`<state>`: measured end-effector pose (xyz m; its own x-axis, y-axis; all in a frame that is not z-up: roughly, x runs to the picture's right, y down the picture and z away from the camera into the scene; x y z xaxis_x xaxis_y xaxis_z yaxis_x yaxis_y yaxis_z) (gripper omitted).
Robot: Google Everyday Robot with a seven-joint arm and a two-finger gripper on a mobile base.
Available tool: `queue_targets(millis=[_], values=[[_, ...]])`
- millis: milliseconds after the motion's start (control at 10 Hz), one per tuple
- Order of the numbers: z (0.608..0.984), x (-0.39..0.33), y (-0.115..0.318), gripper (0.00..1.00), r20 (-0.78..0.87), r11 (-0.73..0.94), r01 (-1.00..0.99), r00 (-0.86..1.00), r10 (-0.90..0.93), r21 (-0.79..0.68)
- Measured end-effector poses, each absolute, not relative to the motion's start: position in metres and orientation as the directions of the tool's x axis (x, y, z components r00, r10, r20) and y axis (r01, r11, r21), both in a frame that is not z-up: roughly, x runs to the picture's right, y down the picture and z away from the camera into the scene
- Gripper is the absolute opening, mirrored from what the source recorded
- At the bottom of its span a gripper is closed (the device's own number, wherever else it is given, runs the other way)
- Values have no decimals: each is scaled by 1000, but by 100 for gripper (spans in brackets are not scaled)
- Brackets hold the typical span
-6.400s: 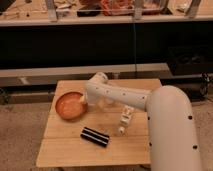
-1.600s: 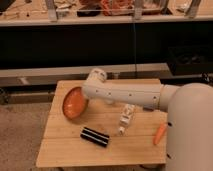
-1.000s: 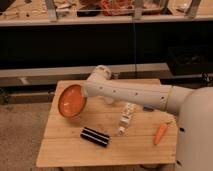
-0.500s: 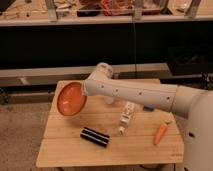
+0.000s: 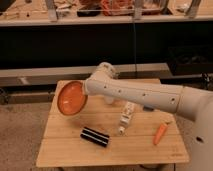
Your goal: Pick up the ceramic bowl
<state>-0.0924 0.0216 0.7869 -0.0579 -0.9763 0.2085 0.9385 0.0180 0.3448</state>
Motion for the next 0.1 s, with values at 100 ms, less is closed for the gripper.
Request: queue_targets(millis=[100], values=[[787,-91,21,0,206,20,940,-55,-977,342]])
